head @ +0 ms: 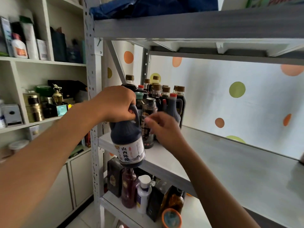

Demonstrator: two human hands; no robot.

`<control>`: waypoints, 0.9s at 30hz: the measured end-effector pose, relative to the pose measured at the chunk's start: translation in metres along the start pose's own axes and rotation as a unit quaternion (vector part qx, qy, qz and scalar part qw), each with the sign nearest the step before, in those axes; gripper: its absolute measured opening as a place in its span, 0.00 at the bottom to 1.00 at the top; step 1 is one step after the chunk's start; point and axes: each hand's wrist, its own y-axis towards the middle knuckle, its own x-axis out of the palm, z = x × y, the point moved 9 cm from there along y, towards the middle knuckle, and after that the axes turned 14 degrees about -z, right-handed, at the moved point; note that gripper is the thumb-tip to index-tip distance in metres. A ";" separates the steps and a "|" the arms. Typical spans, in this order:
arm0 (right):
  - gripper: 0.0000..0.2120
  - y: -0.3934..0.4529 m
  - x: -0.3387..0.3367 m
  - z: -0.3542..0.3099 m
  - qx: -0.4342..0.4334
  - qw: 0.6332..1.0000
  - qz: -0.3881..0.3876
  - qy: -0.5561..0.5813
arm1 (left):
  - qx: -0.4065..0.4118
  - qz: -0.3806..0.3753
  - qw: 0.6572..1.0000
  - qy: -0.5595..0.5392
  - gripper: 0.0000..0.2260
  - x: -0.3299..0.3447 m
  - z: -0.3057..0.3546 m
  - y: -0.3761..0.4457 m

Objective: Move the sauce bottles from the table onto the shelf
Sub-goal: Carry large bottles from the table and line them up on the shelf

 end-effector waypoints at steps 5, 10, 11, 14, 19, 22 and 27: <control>0.44 -0.032 0.041 0.021 0.013 0.990 -0.132 0.046 | 0.032 -0.026 0.999 -0.017 0.11 -0.009 0.038 0.014; 0.37 -0.046 0.026 0.038 0.005 0.993 -0.037 0.114 | 0.057 -0.015 0.998 -0.001 0.08 -0.023 0.076 0.027; 0.35 -0.049 0.018 0.037 0.002 0.993 -0.014 0.115 | 0.062 0.000 0.998 0.007 0.08 -0.027 0.082 0.029; 0.32 -0.056 -0.001 0.039 0.009 0.993 0.035 0.116 | 0.060 -0.024 0.998 -0.025 0.15 -0.037 0.091 0.038; 0.34 -0.058 -0.013 0.064 0.040 0.989 0.099 0.097 | 0.027 0.079 0.995 -0.062 0.31 -0.086 0.083 0.035; 0.34 -0.054 -0.017 0.085 0.078 0.982 0.144 0.091 | 0.021 0.079 0.992 -0.092 0.22 -0.066 0.073 0.028; 0.34 -0.039 -0.015 0.103 0.119 0.979 0.157 0.054 | -0.005 0.091 0.978 -0.190 0.20 0.001 0.048 0.018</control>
